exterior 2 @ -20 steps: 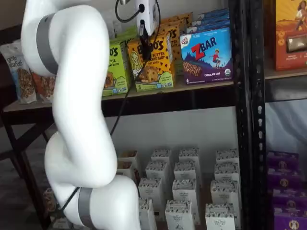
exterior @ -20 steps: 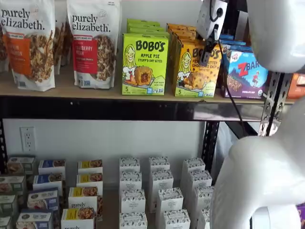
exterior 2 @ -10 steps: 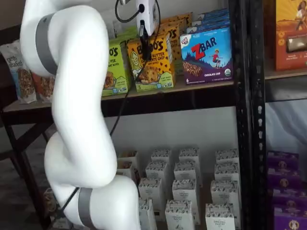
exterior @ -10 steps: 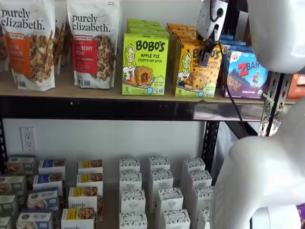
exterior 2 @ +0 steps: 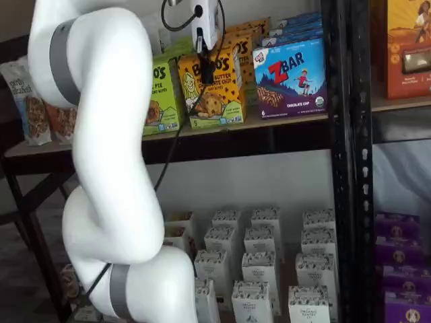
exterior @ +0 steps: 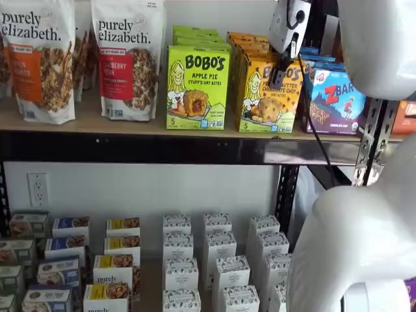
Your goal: Pick up the orange box on the top shelf, the fifth box from the left
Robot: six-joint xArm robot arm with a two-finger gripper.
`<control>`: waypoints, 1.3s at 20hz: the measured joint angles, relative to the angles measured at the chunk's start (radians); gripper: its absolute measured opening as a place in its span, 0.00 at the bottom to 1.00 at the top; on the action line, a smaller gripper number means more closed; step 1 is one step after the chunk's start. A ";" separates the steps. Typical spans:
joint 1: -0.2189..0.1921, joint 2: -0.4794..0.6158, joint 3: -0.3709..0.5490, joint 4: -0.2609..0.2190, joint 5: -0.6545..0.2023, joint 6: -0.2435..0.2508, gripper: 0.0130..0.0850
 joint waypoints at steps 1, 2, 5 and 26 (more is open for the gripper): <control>0.000 0.000 0.000 0.000 0.001 0.000 0.28; 0.000 0.000 -0.002 -0.003 0.003 0.000 0.28; 0.003 -0.001 -0.001 -0.014 0.004 0.001 0.28; 0.036 -0.201 0.123 -0.053 0.137 0.036 0.28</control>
